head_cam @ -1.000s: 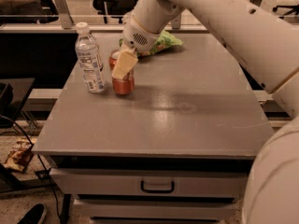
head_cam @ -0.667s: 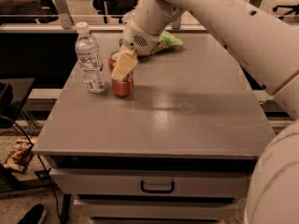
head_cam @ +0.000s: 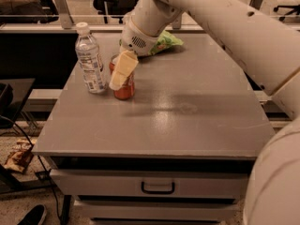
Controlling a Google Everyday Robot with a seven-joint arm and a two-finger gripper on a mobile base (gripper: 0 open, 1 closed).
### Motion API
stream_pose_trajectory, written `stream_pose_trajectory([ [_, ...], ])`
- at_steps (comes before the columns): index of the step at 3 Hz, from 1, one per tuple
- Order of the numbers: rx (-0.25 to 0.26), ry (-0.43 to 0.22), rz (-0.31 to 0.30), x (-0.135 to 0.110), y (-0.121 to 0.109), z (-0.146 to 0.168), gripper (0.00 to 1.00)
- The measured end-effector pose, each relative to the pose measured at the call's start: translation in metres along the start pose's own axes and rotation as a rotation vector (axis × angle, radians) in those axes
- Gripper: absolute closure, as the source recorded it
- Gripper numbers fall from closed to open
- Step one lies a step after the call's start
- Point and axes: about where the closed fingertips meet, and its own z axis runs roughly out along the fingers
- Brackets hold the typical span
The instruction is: Move coke can near blue plastic bottle
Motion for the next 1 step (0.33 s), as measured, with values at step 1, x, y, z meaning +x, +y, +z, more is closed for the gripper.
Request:
stream_pose_trajectory([
  [1,0.000,0.000,0.000,0.0000,0.0000,0.0001,0.00],
])
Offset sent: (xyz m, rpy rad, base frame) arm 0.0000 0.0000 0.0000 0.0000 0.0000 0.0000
